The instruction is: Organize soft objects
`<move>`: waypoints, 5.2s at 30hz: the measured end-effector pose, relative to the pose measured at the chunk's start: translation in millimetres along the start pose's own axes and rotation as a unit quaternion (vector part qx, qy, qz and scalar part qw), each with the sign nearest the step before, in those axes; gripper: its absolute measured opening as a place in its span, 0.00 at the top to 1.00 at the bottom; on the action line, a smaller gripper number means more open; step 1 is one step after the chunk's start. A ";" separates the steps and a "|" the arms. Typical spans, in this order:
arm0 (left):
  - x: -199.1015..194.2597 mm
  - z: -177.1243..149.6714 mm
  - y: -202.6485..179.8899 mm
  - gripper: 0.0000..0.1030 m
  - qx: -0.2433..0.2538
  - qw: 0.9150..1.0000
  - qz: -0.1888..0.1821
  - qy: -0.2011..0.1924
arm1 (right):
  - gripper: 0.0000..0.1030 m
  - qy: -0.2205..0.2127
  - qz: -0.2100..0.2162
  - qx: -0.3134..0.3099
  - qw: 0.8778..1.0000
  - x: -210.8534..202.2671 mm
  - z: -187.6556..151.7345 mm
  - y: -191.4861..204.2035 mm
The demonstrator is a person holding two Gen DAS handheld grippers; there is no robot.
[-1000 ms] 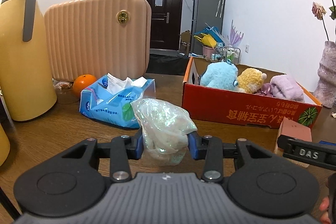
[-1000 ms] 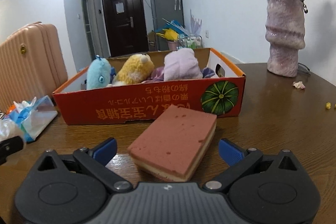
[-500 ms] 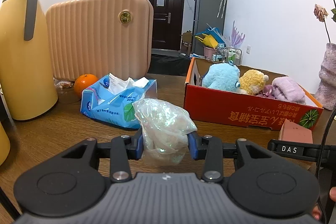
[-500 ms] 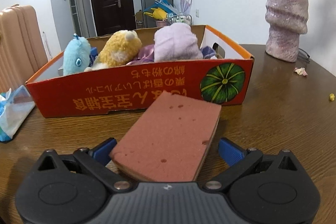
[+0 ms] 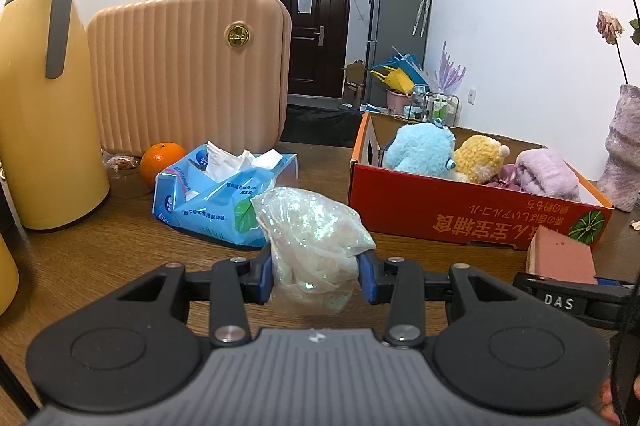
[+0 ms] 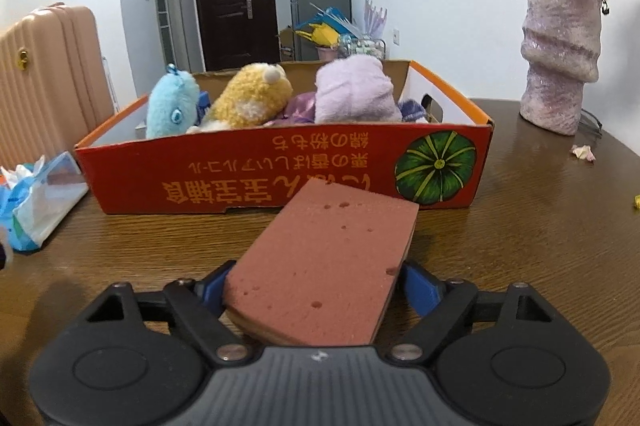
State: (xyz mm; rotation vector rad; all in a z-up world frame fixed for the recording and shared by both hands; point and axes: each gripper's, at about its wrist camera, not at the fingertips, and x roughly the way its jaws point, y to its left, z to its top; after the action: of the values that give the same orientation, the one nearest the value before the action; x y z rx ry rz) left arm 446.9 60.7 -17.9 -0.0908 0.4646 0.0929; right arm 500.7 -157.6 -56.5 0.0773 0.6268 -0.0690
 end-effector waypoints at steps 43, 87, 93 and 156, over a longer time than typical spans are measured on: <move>-10.9 28.8 -25.2 0.60 -0.033 0.997 0.003 -0.074 | 0.18 -0.234 0.061 -0.022 0.970 -65.2 13.7 -8.8; 87.8 77.9 -78.7 0.60 -0.047 0.995 0.005 -0.093 | 0.18 -0.249 0.050 -0.021 0.967 9.1 72.1 -18.9; 103.4 82.5 -88.5 0.60 -0.033 0.995 0.003 -0.096 | 0.18 -0.243 0.048 -0.026 0.968 21.2 78.0 -16.6; -131.8 -22.3 -22.6 0.00 0.046 0.993 -0.033 -0.106 | 0.00 -0.217 0.058 -0.032 0.974 -164.2 -30.3 -86.3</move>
State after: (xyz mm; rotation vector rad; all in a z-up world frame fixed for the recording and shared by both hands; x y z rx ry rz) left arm 322.3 26.9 23.2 -0.0063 0.2537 0.0149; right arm 342.8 -233.9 11.2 0.0350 0.1860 0.0470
